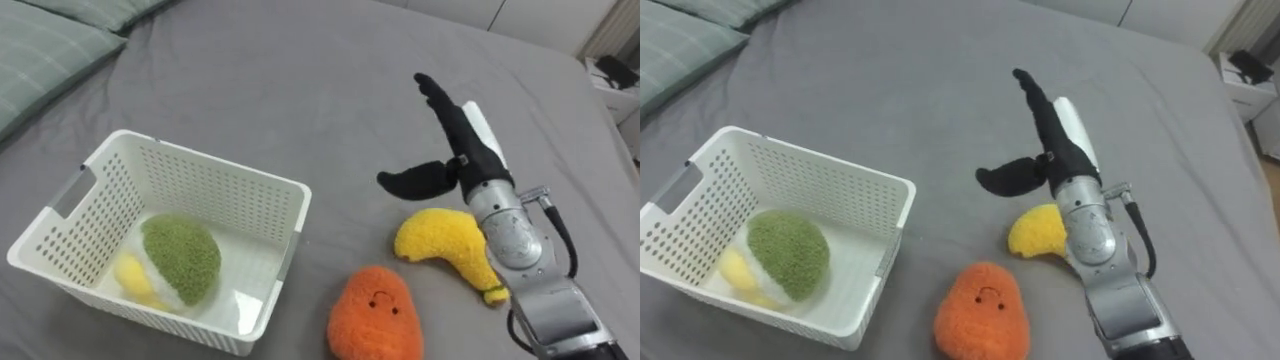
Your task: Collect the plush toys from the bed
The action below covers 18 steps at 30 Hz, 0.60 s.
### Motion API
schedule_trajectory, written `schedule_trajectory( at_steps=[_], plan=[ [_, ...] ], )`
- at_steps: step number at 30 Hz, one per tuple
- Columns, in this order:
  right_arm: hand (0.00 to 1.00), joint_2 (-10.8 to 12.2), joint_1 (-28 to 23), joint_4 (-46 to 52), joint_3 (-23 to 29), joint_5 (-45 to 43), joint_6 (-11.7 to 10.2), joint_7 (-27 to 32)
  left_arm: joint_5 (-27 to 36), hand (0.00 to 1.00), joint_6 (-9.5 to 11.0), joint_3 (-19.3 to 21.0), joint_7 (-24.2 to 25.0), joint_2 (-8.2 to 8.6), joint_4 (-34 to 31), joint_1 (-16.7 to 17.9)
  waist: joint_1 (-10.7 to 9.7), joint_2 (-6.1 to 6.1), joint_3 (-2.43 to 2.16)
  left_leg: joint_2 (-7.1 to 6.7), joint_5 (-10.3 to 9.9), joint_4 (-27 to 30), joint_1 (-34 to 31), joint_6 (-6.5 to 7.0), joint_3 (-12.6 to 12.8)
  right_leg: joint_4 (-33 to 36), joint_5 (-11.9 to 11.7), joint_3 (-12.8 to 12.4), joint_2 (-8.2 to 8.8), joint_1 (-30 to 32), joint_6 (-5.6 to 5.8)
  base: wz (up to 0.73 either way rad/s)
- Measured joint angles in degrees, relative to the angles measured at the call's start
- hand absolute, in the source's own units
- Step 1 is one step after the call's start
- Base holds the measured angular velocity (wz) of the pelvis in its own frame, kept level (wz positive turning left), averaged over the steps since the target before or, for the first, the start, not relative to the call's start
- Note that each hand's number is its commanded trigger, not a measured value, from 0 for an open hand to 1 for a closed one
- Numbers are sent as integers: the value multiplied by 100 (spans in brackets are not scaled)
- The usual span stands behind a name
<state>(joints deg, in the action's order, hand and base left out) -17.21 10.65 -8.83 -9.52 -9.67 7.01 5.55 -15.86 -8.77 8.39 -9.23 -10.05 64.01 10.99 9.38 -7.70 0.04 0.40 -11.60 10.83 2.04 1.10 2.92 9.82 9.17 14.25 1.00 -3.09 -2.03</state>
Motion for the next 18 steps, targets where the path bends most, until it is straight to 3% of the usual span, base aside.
schedule_trajectory(
  at_steps=[3,7,14,18],
  plan=[
    [0,-97,9,-298,244,6,-10,115,8,0,26,30,-3,-33,1,14,-26,-19,28,15,-4,-1,-45,2,-2,0,-10,-2,1,22,1,0],
    [0,-336,114,-1005,284,7,-116,288,11,0,52,35,-26,-89,-14,31,1,-43,19,23,-3,16,-135,2,9,8,-21,-10,4,118,-7,0],
    [0,-440,721,-2348,292,6,-130,662,19,0,10,-97,-34,-158,-214,-46,29,-35,25,43,4,235,-614,4,23,43,-88,-6,-5,556,-35,-1],
    [0,-444,1051,-3135,192,17,-151,701,67,0,32,-184,-83,-291,-299,-127,38,-32,29,58,4,279,-753,4,27,74,-89,-1,-2,692,-37,2]
  ],
)
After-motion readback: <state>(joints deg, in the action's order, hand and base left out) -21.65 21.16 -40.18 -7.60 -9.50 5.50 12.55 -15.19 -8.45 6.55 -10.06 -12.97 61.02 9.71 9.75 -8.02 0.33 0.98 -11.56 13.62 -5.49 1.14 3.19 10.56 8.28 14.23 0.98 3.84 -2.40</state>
